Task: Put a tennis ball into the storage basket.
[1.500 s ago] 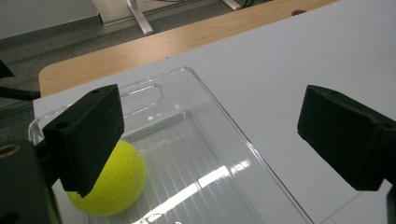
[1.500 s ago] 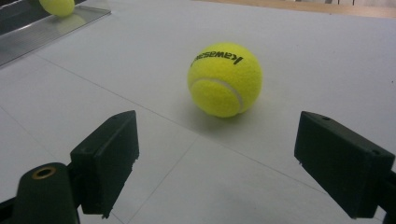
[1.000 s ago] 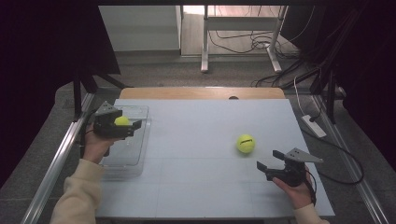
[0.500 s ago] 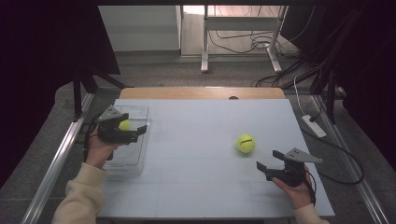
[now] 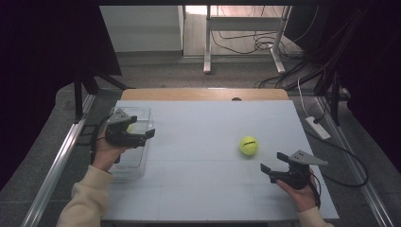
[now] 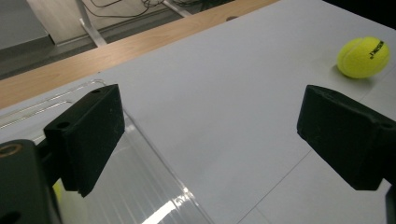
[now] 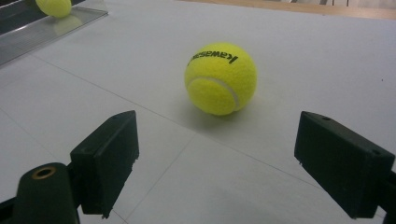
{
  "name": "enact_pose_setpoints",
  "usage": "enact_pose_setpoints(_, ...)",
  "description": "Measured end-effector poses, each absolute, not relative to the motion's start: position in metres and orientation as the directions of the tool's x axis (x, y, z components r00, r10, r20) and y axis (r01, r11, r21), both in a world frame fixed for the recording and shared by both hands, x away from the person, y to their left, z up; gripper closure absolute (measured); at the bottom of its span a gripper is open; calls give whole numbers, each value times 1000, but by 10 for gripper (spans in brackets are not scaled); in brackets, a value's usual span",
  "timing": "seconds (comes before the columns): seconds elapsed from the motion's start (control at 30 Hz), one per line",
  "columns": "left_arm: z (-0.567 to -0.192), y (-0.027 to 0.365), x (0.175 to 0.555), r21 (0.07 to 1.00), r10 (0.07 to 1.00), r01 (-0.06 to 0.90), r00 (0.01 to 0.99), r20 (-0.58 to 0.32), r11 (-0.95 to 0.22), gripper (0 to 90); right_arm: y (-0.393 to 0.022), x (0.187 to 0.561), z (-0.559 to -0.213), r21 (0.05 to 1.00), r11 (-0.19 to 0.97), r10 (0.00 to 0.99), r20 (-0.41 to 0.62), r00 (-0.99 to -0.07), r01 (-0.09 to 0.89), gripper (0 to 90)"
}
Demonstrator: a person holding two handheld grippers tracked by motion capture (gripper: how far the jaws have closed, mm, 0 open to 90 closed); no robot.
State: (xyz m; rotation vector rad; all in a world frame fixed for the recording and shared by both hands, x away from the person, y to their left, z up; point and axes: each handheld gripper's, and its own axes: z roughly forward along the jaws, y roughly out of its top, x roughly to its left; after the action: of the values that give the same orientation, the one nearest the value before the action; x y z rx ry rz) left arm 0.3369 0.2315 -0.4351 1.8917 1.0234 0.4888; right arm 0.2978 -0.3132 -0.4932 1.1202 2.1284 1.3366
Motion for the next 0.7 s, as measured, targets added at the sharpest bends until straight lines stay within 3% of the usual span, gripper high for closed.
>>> enact_pose_setpoints(0.7,-431,199,340,860,768,429,637,-72,-276,84,-314,298,-494,878,223,792,89,-604,422,141)
